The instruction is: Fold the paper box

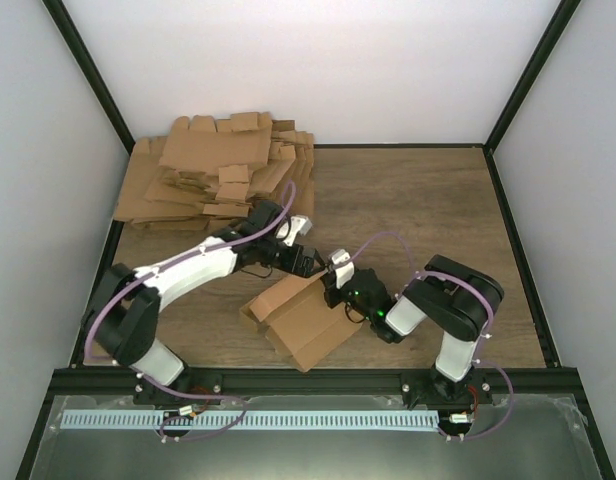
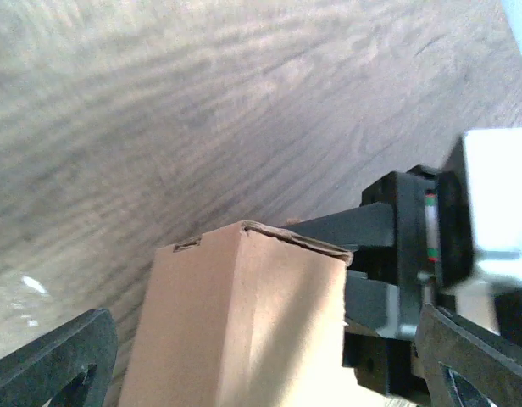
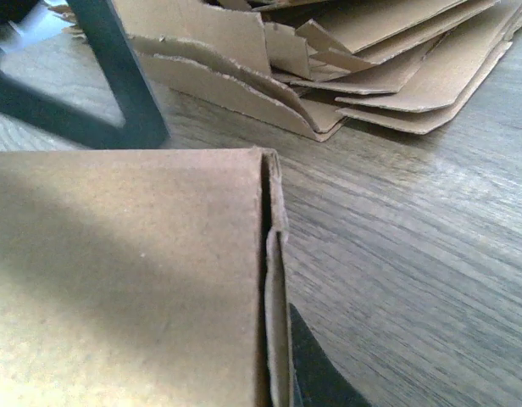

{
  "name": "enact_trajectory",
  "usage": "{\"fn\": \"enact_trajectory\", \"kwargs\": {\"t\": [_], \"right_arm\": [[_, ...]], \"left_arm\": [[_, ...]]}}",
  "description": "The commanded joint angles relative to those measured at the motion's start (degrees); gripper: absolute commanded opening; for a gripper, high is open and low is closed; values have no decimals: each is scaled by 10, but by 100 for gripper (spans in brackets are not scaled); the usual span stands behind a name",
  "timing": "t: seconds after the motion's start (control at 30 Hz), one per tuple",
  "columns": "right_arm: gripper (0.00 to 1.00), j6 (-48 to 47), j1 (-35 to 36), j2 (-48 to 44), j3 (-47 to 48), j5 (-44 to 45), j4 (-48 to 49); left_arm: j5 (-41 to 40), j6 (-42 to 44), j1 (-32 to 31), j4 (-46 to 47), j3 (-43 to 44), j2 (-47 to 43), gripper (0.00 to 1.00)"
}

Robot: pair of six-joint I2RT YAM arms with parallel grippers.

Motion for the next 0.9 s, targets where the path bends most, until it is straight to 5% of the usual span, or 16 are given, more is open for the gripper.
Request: {"fn": "enact_trajectory", "kwargs": {"t": [0.0, 0.3, 0.5, 0.87], "right_arm": [[1, 15, 2, -41, 10, 40, -26], [1, 109, -1, -132, 32, 151, -168], [1, 191, -49, -208, 49, 120, -263], [1, 370, -174, -290, 48, 47, -369]], "left_arm": [[-80, 4, -1, -44, 46, -86, 100], [-176, -2, -1, -105, 65, -245, 100], [-277, -90, 1, -149, 35, -349, 100], [-181, -138, 2, -234, 67, -416, 100]]}}
